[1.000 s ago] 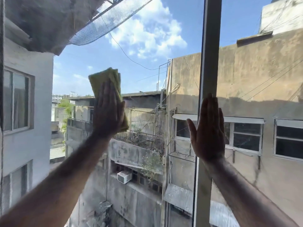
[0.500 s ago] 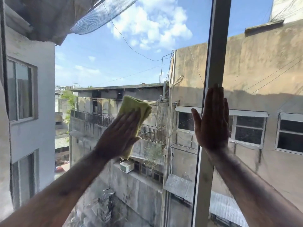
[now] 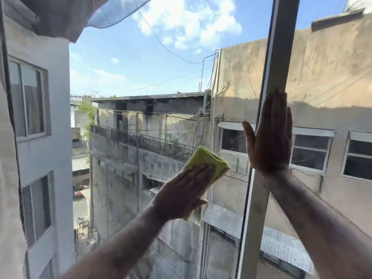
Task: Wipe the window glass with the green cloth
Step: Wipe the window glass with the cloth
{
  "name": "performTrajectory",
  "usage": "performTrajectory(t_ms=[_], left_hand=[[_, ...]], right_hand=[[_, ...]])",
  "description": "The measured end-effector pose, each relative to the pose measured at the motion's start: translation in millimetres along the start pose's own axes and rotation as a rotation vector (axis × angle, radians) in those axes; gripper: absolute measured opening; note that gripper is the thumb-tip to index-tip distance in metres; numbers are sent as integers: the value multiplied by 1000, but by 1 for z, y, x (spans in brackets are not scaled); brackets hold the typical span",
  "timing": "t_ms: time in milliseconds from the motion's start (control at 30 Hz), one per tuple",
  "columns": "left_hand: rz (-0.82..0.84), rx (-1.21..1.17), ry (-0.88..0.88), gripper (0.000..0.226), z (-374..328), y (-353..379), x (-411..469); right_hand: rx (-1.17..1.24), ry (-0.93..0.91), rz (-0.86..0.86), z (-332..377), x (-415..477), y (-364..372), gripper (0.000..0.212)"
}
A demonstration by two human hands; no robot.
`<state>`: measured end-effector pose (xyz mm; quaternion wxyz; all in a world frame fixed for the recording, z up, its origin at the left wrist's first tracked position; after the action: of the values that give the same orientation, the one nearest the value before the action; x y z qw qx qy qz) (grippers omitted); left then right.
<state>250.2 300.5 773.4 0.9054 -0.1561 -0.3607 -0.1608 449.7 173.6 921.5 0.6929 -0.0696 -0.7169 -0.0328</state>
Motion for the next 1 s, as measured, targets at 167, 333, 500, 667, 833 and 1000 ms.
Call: performTrajectory(t_ms=[167, 333, 500, 667, 833, 1000], left_hand=[[-80, -81, -883, 78, 62, -15, 58], [-100, -117, -288, 75, -6, -14, 103], [-18, -91, -194, 67, 10, -6, -5], [-61, -89, -1125, 69, 123, -13, -23], [-162, -49, -1084, 73, 172, -30, 83], [-104, -23, -172, 74, 82, -15, 90]], right_hand=[[-3, -5, -29, -1, 1, 0, 82], [-39, -8, -32, -3, -1, 3, 79], [-33, 4, -21, -2, -1, 4, 80], [-41, -8, -17, -1, -1, 4, 82], [-42, -16, -38, -4, -1, 6, 81], [-44, -16, -49, -4, -2, 6, 79]])
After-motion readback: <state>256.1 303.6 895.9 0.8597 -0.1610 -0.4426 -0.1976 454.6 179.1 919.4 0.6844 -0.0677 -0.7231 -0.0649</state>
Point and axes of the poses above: each hand's wrist, its own x-axis towards the middle knuckle, its own y-axis out of the palm, z = x × y, the point moved 2 cm from there along x, towards the middle knuckle, and after that the axes turned 11 degrees about x, right-handed, at the moved point
